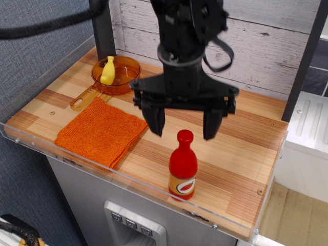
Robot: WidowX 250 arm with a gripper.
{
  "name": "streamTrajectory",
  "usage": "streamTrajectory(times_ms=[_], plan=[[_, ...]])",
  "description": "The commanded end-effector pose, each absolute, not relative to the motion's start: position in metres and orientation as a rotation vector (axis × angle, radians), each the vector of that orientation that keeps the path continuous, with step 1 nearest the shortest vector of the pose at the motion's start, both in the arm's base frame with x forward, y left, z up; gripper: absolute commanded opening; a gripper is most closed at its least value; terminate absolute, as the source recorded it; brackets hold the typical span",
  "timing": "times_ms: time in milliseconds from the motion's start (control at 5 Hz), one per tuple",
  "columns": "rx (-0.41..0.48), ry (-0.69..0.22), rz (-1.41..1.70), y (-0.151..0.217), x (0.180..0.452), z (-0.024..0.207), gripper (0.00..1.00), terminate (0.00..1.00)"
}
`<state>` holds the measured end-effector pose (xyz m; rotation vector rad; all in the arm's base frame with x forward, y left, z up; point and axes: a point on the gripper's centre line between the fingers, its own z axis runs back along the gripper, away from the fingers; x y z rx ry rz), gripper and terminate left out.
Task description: Place the red sauce to the right of the orange towel.
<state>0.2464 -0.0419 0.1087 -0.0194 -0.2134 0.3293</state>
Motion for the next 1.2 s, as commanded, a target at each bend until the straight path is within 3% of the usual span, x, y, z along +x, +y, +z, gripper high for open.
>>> streamTrajectory(times_ms=[0,800,1000], plan=[[-0.040,-0.322,0.417,-0.028,0.282,0.148,1.00,0.00],[0.026,-0.328,0.503,0.018,0.366,0.140,1.00,0.00],[0.085,-0.352,0.498,0.023,0.370,0.144,1.00,0.00]])
